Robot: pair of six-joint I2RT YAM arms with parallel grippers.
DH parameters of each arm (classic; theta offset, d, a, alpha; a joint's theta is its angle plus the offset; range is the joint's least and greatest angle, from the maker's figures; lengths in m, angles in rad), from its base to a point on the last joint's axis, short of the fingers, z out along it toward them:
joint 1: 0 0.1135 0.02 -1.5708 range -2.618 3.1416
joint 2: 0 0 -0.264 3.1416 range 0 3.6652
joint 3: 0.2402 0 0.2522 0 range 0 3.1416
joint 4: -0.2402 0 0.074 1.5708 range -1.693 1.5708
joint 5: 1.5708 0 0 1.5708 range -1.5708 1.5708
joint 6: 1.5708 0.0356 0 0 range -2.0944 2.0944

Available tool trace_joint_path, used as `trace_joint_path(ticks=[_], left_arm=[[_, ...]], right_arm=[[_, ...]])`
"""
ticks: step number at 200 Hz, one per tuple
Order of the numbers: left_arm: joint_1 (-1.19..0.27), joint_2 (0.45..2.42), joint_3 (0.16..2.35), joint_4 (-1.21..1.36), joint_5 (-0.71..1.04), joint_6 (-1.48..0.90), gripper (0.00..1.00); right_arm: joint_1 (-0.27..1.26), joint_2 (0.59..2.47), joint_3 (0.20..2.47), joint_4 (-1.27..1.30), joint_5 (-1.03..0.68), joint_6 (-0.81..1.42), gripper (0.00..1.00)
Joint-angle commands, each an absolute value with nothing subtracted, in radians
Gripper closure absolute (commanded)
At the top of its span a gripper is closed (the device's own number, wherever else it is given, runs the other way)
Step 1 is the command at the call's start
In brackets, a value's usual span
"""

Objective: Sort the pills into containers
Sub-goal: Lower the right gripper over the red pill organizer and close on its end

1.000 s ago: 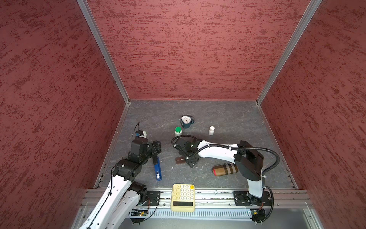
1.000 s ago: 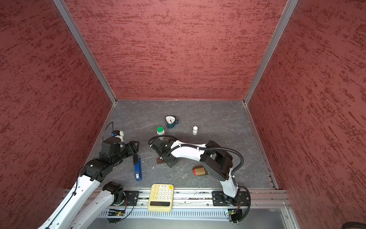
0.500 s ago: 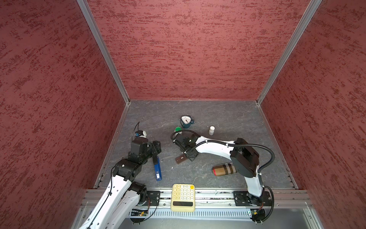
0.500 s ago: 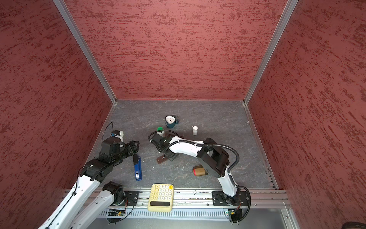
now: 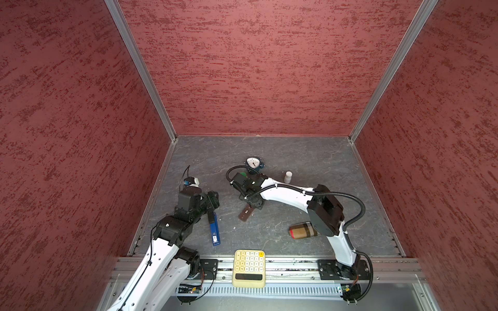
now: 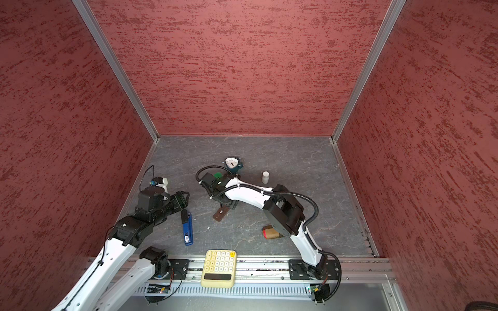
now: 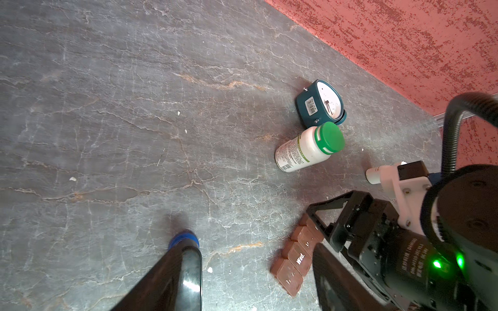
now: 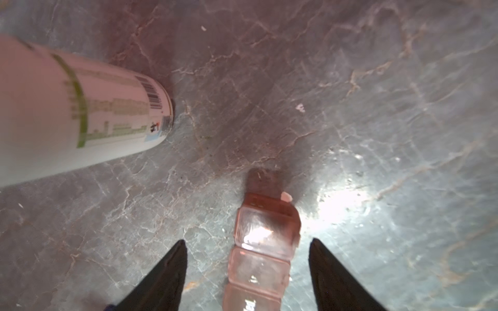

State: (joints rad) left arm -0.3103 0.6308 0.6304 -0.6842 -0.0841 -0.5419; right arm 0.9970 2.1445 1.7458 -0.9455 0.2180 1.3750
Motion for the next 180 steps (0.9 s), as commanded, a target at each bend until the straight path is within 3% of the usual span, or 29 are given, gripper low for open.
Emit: trace_joint_path(ticks=[1,66,180], left_arm=[[-0.319,0.609,0.657,-0.703,-0.100,-0.532,0.23],[-0.325,0.593,0.661,-0.721,-0.107,-0.537,0.21],[-0.328,0.589,0.657,-0.710,-0.108,-0.540,0.21]], right_arm=[[1.034,2.109,1.762,-1.085,0.246,1.376,0.13],[1.116,2.142,1.752,-1.009,0.132,1.408,0.11],[1.121,2.189,1.739,-0.926,0.112,1.413,0.31]])
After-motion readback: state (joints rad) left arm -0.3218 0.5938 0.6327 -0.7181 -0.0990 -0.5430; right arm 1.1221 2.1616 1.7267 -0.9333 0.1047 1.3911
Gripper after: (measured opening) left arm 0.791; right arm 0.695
